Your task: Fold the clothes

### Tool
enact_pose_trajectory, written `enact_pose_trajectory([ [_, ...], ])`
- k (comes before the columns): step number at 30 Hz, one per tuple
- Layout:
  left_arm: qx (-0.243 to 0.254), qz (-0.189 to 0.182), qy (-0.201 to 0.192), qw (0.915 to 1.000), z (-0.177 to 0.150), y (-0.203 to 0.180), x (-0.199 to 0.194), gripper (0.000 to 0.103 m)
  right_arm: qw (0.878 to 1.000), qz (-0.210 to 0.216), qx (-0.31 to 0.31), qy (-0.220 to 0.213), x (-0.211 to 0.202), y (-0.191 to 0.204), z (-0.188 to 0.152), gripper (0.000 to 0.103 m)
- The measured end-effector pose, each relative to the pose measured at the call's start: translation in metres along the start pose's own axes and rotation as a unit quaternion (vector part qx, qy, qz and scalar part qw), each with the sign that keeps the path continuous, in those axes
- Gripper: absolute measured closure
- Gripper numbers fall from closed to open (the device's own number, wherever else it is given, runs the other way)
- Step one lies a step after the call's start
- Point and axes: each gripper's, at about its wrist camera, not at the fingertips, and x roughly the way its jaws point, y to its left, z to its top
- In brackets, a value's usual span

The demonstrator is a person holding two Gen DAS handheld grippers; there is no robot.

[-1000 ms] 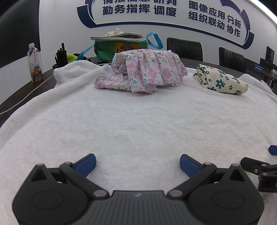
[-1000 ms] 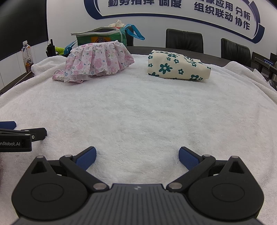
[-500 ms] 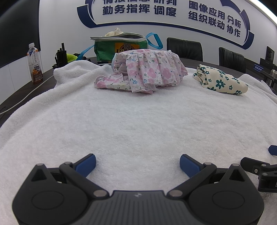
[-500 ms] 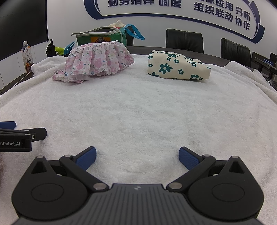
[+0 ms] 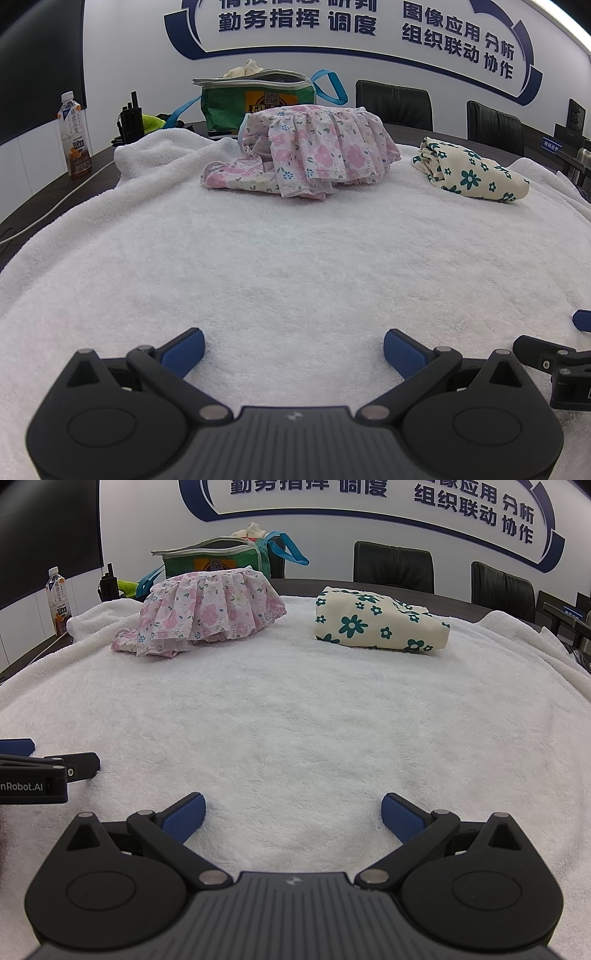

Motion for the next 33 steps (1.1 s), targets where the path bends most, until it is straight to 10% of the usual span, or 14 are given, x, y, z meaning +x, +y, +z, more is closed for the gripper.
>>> enact_pose_trajectory([
  [25, 0.004, -0.003, 0.001, 1.0000, 0.000, 0.002, -0.002, 0.000, 1.000, -0.004, -0.002, 0.006, 0.002, 0.004, 0.002, 0.000],
  [33, -0.073, -0.130, -0.052, 0.9874, 0.077, 0.079, -0.012, 0.000, 0.993, 0.092, 0.053, -0.055, -0.012, -0.006, 0.079, 0.000],
])
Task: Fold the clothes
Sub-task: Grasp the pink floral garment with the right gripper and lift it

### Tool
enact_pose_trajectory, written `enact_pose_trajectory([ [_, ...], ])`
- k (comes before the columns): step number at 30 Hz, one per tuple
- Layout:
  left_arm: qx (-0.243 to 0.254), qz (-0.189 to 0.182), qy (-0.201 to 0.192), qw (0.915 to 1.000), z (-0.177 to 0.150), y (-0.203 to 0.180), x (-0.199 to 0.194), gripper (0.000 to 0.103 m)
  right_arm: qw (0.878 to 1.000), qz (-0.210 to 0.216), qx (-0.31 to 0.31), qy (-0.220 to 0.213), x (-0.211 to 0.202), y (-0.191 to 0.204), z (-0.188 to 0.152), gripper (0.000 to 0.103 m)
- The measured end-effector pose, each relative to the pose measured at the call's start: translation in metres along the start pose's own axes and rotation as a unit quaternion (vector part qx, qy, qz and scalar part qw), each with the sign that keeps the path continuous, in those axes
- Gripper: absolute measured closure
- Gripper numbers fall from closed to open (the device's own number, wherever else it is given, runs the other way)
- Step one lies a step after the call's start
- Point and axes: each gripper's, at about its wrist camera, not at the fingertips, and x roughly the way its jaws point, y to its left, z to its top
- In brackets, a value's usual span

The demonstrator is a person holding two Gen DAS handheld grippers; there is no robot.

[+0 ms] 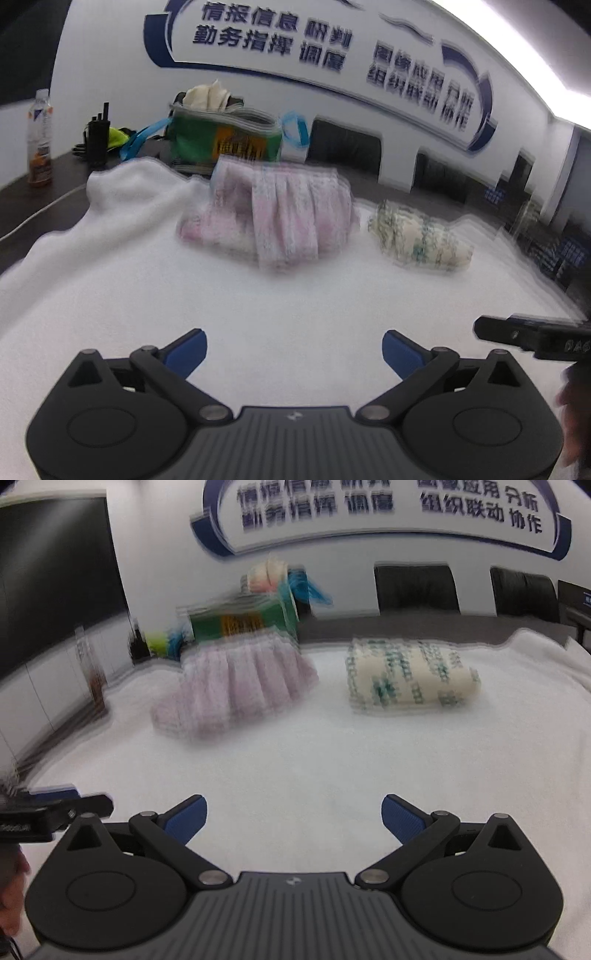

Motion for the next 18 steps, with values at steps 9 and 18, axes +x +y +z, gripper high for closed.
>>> enact_pose_trajectory([
  [9, -0.143, -0.024, 0.050, 0.9881, 0.082, 0.051, 0.129, 0.010, 0.999, 0.031, 0.001, 0.007, 0.164, 0.008, 0.126, 0.000],
  [18, -0.112, -0.043, 0.050, 0.9915, 0.075, 0.041, 0.172, 0.103, 0.993, 0.051, -0.053, 0.098, 0.258, 0.002, 0.148, 0.060],
])
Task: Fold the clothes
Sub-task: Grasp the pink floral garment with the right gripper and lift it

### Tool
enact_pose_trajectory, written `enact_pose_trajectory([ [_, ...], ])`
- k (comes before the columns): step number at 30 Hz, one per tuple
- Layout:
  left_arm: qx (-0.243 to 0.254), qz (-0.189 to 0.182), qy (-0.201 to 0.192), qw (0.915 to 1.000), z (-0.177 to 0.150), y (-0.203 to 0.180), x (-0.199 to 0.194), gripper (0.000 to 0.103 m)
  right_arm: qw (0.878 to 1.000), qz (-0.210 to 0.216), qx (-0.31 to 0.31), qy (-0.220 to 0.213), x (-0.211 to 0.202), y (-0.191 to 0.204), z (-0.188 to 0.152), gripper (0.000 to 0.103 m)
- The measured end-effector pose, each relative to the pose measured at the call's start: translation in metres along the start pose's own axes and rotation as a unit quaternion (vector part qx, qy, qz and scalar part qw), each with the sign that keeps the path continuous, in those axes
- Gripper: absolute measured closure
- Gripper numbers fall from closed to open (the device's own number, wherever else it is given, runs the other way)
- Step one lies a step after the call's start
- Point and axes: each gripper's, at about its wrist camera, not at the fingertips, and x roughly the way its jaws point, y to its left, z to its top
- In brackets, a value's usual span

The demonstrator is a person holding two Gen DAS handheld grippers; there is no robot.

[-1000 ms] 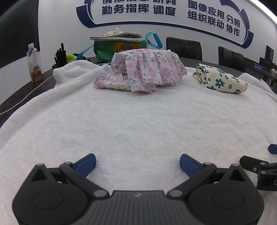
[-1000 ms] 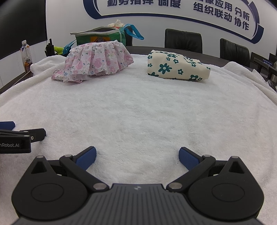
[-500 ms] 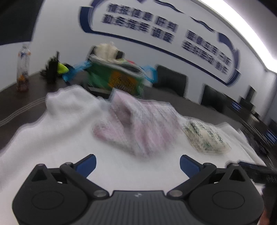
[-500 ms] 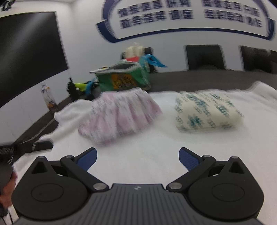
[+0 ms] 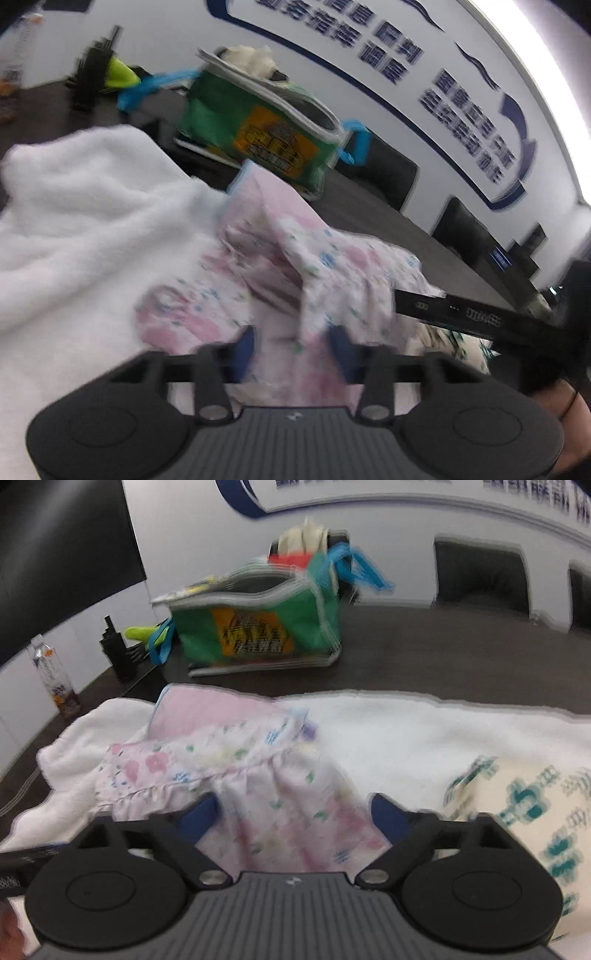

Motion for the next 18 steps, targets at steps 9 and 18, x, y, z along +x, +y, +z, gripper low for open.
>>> enact_pose_trajectory([
  [9, 0.035, -0.104, -0.135, 0.9847, 0.008, -0.026, -0.140, 0.103, 0.990, 0.095, -0.047, -0.090, -0.131, 0.059, -0.002, 0.102],
  [18, 0.127, -0.233, -0.360, 0.8944, -0.024, -0.098, -0.400, 0.103, 0.919, 0.157, -0.178, -0.314, -0.407, 0.165, -0.043, 0.102],
])
